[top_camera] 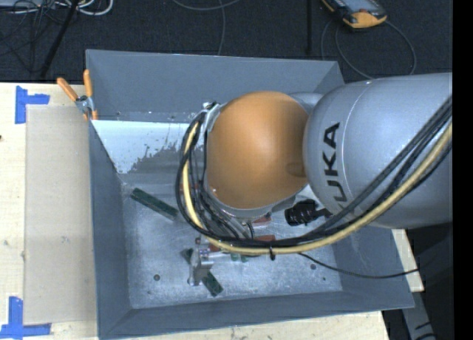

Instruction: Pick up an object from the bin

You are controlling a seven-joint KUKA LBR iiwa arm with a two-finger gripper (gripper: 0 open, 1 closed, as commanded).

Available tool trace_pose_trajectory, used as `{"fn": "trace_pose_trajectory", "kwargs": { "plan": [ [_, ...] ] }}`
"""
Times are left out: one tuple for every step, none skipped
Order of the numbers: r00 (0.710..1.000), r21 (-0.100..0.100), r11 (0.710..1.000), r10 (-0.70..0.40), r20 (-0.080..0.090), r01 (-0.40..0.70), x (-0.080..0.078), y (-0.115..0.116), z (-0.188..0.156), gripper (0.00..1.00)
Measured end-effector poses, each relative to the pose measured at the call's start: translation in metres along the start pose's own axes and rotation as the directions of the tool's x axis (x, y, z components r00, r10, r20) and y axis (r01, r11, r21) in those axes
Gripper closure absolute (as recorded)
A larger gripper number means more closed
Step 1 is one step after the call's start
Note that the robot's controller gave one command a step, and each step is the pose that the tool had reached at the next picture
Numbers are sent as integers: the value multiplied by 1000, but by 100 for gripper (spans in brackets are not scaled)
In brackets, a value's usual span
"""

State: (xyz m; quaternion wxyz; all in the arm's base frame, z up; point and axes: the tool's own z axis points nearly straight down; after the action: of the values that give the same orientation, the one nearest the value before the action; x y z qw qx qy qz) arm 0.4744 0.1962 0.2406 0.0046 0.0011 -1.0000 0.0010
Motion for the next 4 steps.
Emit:
{"fn": "trace_pose_trajectory", "kwargs": {
  "plan": [
    [1000,-2,1000,4,7,-4,-2,-1,-4,0],
    [996,-4,997,83,11,-83,-12,-9,27,0],
    [997,-3,997,75,11,-75,-13,-23,94,0],
    [993,-1,993,-118,5,118,-22,-77,128,0]
  ]
}}
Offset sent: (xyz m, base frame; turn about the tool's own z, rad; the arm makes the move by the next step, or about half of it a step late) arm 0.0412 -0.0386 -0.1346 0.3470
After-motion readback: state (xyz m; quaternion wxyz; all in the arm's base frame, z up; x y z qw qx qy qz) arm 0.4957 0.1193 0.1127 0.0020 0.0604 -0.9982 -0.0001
